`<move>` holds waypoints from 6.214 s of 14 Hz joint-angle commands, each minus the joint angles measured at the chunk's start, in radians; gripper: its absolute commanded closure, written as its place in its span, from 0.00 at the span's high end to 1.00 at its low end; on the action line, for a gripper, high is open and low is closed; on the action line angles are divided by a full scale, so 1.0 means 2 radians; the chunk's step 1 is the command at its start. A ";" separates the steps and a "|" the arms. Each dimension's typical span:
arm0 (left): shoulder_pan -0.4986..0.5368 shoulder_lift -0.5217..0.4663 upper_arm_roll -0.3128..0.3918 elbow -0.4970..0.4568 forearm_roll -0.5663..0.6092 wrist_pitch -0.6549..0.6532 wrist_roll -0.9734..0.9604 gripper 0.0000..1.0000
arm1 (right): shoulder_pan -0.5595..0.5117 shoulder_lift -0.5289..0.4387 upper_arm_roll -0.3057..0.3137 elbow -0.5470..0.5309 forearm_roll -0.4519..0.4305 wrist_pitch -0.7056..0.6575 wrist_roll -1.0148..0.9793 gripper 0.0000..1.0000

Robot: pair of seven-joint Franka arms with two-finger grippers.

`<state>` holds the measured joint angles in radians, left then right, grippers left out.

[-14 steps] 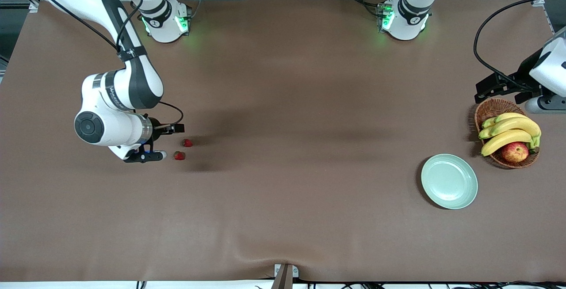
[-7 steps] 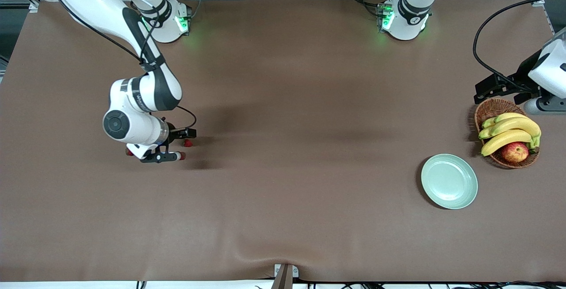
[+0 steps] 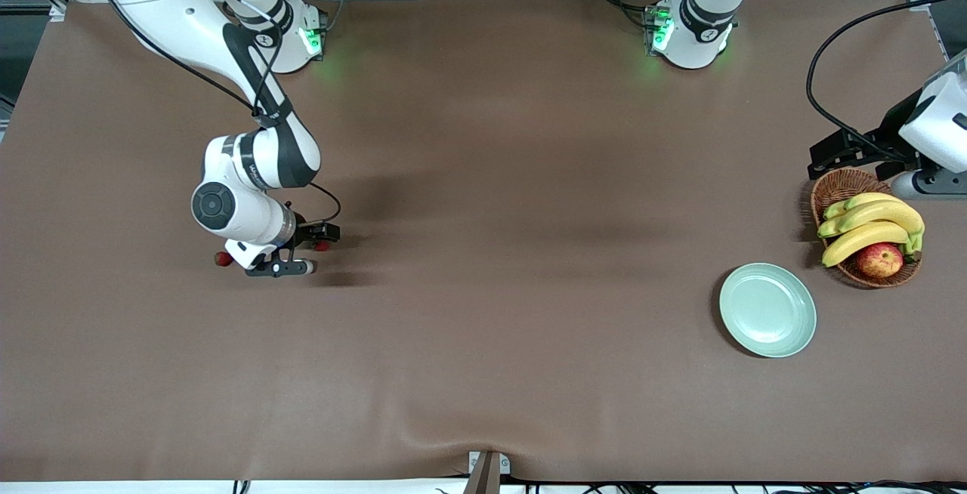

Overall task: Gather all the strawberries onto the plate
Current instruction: 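Reach the right gripper down over the cluster of strawberries, then close the right gripper on the nearest strawberry, then carry the strawberry to mid-table with the right gripper while the left gripper approaches, then grasp the set-down strawberry with the left gripper while the right gripper reaches another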

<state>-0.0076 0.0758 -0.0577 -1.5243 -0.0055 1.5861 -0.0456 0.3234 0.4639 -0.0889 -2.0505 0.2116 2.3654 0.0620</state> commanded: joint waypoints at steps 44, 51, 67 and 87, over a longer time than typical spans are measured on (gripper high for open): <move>0.001 0.010 -0.003 0.003 -0.009 -0.003 -0.002 1.00 | 0.292 0.143 -0.005 0.320 0.047 0.016 0.164 0.00; -0.002 0.023 -0.003 0.004 -0.009 0.000 0.001 1.00 | 0.334 0.258 -0.004 0.431 0.047 0.094 0.198 0.00; -0.021 0.113 -0.028 0.007 -0.035 0.083 -0.010 1.00 | 0.306 0.253 -0.008 0.414 0.035 0.094 0.163 1.00; -0.196 0.181 -0.028 -0.102 -0.037 0.252 -0.196 1.00 | 0.171 0.088 -0.173 0.246 0.034 -0.159 -0.053 1.00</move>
<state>-0.3746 0.4538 -0.1218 -1.6764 -0.0765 2.0293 -0.4035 0.6896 0.6835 -0.4485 -1.5140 0.2827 2.0396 0.0127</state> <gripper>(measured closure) 0.000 0.000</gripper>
